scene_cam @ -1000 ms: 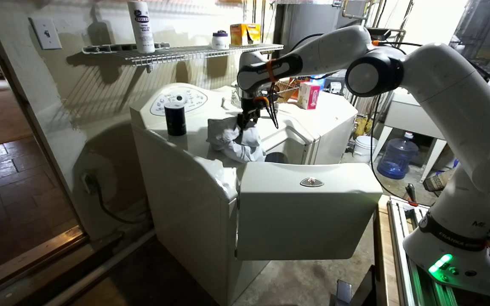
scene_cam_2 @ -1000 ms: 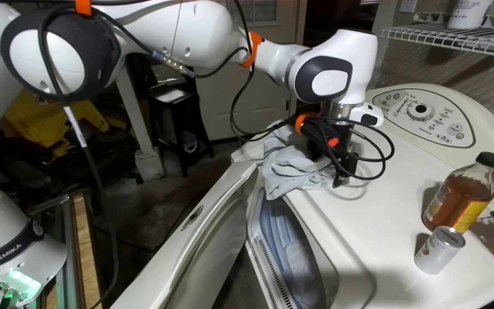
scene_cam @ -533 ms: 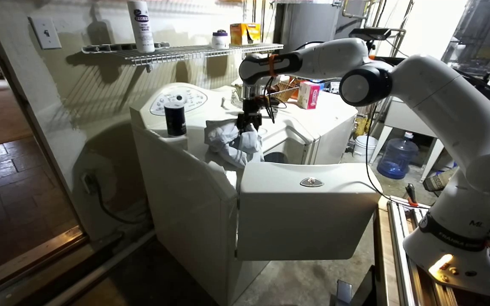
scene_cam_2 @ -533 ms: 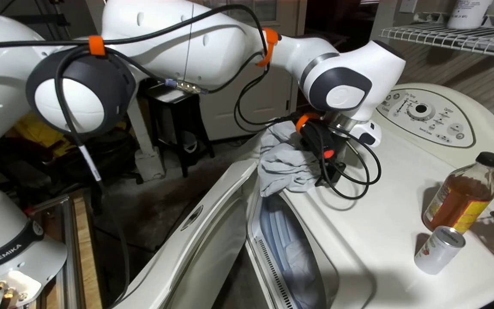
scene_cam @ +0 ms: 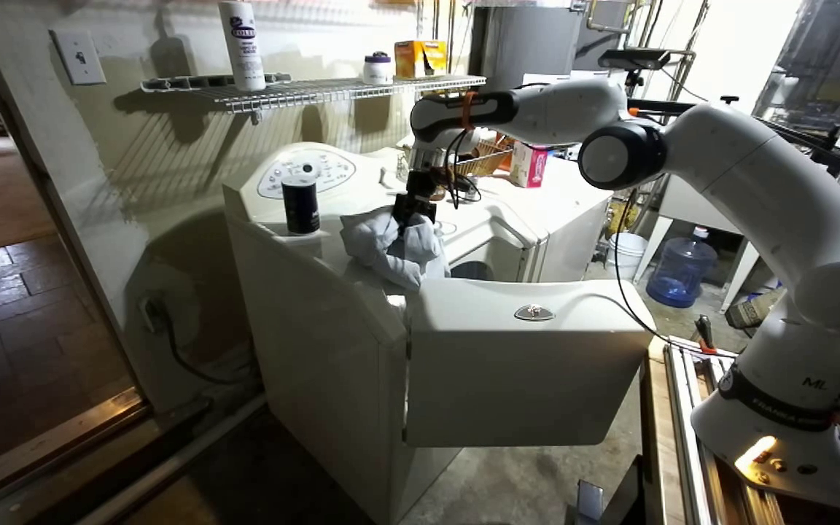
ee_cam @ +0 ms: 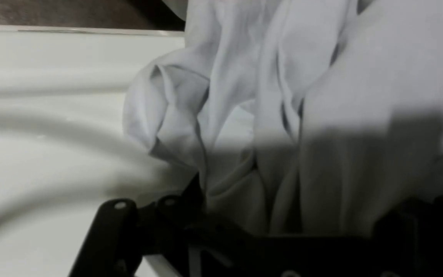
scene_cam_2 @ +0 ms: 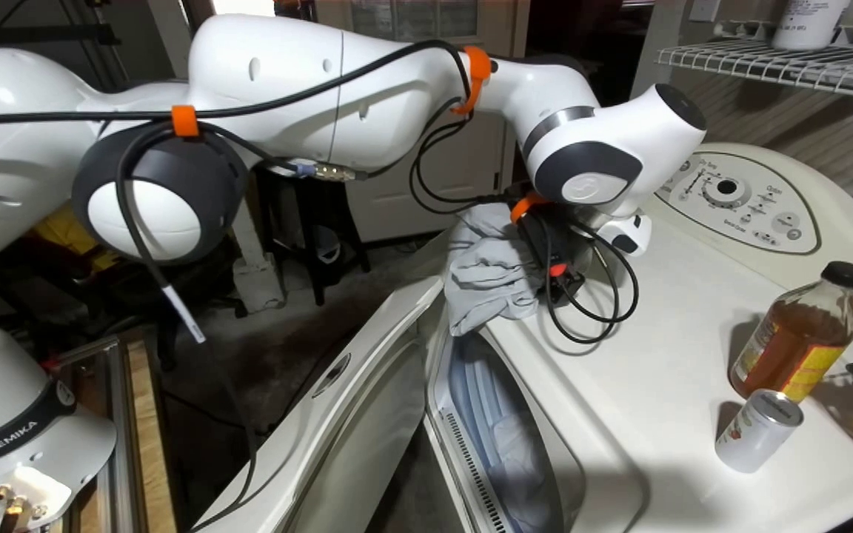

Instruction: Put the light blue cloth in the washing machine on the left

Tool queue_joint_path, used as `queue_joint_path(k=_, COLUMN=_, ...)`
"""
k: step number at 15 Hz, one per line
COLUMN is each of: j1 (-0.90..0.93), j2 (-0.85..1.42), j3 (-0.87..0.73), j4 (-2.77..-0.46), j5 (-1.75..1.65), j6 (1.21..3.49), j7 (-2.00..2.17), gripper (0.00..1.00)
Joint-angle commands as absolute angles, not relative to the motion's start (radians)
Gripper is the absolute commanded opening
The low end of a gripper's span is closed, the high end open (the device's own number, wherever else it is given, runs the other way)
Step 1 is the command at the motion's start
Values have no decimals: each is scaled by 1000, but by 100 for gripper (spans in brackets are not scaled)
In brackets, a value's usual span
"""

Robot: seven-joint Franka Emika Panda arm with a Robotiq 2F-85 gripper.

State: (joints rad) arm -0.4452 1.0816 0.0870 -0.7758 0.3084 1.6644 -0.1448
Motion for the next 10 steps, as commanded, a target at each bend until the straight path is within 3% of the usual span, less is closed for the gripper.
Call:
queue_joint_path(k=1, j1=-442, j2=1125, j3=129, j4=-742, j5=361, j6=1696, j7=-124, gripper=53)
queue_joint_path(k=8, j1=-443, j2=1073, j3=212, j4=-787, j5=453, j6=1771, j7=-60, gripper=5)
queue_joint_path(k=10, j1=-452, j2=1054, j3=234, j4=-800, j5=480, j6=1800, j7=-44, gripper=0)
